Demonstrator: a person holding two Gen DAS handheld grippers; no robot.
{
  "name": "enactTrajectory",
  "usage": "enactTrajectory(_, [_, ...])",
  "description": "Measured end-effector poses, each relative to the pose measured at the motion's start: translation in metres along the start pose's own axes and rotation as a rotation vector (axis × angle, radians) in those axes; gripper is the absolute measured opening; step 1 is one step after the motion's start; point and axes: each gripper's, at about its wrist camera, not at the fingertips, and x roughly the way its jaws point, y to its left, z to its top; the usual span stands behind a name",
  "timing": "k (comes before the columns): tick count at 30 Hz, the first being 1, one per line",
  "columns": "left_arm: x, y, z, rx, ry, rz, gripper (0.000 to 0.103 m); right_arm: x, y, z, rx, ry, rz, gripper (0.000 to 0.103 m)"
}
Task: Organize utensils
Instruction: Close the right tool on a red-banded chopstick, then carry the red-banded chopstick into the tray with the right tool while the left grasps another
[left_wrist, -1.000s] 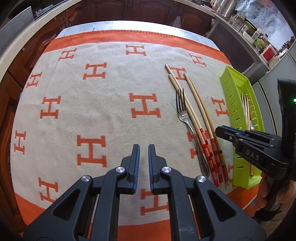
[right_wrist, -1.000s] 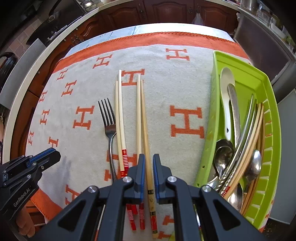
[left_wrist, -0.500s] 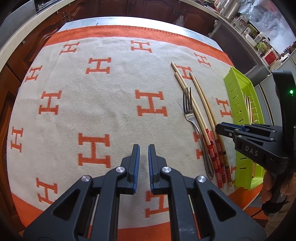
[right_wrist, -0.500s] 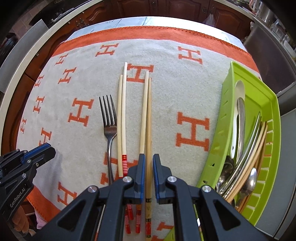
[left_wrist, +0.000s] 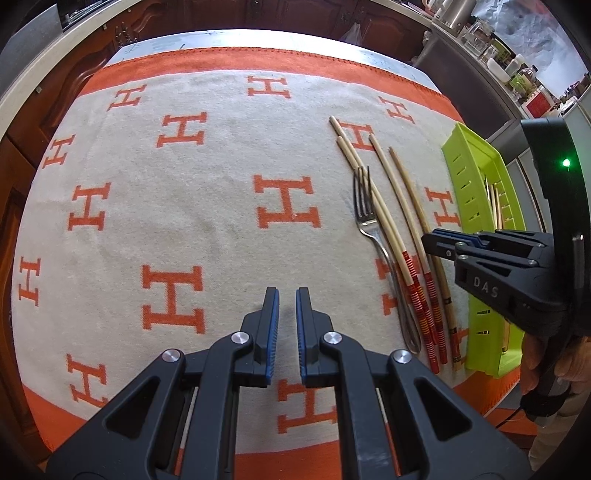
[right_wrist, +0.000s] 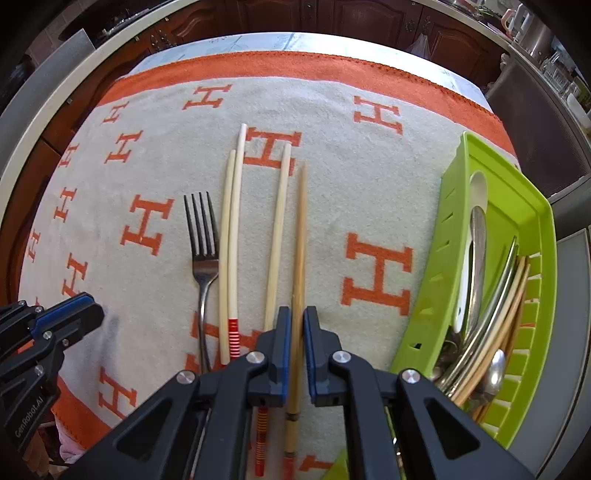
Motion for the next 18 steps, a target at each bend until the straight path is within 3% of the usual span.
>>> enactTrajectory(12, [-0.008,-0.049,0.035,0.052,-0.019,-0.057,0.005,-0.055,-0.05,-0.025,0.221,-0.123,0.246,0.006])
enactTrajectory(18, [0.007,-0.081,0.059,0.042,0.021,-0.1,0.005,-0.087,-0.093,-0.051,0.342,-0.202,0.26,0.006])
